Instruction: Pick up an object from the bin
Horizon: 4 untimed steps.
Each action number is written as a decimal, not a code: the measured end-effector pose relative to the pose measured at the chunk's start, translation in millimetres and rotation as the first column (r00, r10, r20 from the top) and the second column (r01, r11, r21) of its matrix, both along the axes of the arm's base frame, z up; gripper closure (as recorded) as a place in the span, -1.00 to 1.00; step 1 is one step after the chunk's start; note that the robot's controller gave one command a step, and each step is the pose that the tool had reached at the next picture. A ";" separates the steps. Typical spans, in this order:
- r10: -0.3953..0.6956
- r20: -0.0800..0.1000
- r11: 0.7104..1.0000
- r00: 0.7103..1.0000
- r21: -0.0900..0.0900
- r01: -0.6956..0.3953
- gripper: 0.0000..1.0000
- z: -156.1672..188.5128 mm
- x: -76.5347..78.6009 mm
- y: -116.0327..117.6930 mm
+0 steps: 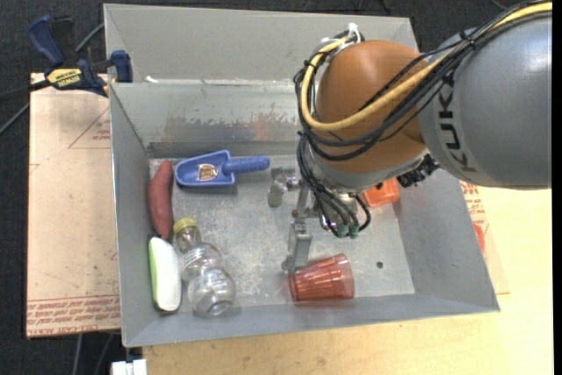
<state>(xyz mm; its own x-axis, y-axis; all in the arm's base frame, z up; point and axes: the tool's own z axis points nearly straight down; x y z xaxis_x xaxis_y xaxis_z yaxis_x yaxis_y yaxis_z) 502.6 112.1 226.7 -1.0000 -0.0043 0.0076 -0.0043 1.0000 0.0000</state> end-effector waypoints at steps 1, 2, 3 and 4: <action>-0.004 0.008 1.000 1.000 0.001 0.004 -1.00 4.3 1.6 -0.8; 0.039 -0.002 0.999 0.999 -0.002 -0.039 -1.00 -57.9 41.2 -64.8; 0.142 0.002 0.990 0.990 0.003 -0.142 -1.00 -78.4 -20.5 -32.7; 0.207 -0.002 0.978 0.978 -0.001 -0.207 -1.00 -123.1 16.6 -129.1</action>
Offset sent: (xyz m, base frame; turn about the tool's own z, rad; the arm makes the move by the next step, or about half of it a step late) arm 0.0400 -0.0603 -0.0539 -0.0453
